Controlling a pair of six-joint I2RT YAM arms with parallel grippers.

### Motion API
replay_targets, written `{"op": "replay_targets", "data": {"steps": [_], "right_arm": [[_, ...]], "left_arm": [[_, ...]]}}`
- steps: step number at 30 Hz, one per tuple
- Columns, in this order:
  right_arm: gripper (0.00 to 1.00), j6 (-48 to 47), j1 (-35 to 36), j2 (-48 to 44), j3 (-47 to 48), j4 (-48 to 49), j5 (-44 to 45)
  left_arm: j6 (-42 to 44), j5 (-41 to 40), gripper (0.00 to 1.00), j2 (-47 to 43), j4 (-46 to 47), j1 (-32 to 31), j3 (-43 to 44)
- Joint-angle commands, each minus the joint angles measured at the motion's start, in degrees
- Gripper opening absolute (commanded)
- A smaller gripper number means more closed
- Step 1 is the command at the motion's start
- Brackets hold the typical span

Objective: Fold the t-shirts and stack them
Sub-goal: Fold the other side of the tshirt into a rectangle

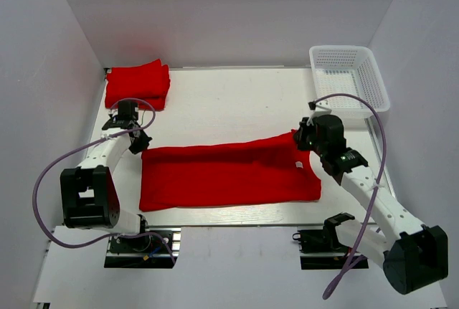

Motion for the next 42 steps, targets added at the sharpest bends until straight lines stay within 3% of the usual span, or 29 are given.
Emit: {"op": "replay_targets", "data": {"steps": [1, 19, 20, 21, 22, 24, 25, 26, 32, 37, 42], "right_arm": [[0.0, 1.1, 0.0, -3.9, -1.6, -4.3, 0.4], [0.0, 5.5, 0.1, -10.6, -10.9, -15.3, -3.9], [0.07, 6.1, 0.1, -10.7, -11.1, -16.7, -6.4], [0.26, 6.8, 0.1, -11.3, -11.7, -17.4, -7.3], [0.32, 8.0, 0.1, -11.6, -12.1, -18.2, -8.2], [0.55, 9.3, 0.0, -13.6, -11.9, -21.2, -11.0], [0.61, 9.8, 0.0, -14.0, -11.4, -23.1, -11.2], [0.9, 9.9, 0.0, -15.0, -10.7, -25.1, -11.2], [0.9, 8.5, 0.0, -14.0, -6.4, -26.5, -13.5], [0.9, 7.6, 0.1, -9.7, -7.8, -14.9, -18.2], [0.9, 6.4, 0.1, -1.2, -7.0, -6.1, -21.9]], "left_arm": [[-0.8, -2.1, 0.0, -3.9, -1.7, -0.3, -0.6], [-3.5, -4.3, 0.0, -8.3, -4.2, -0.3, -6.3], [-5.3, -5.3, 0.1, -8.8, -5.3, -0.3, -6.3], [-6.4, -6.5, 0.26, -8.8, -6.8, -0.3, -6.3], [-7.6, -8.8, 0.67, -8.8, -10.8, -0.3, -5.5], [-12.1, -13.1, 0.97, -10.4, -17.7, -0.3, -2.3], [-13.0, -14.3, 1.0, -11.1, -19.3, 0.2, -0.1], [-14.5, -15.3, 1.0, -12.5, -20.6, 0.2, 0.9], [-11.8, -13.1, 1.0, -16.0, -17.2, -0.4, 5.6], [-4.2, -1.0, 1.0, -15.2, -6.1, -0.4, 1.1], [0.5, 8.4, 1.0, -8.7, 0.7, -1.4, 0.0]]}}
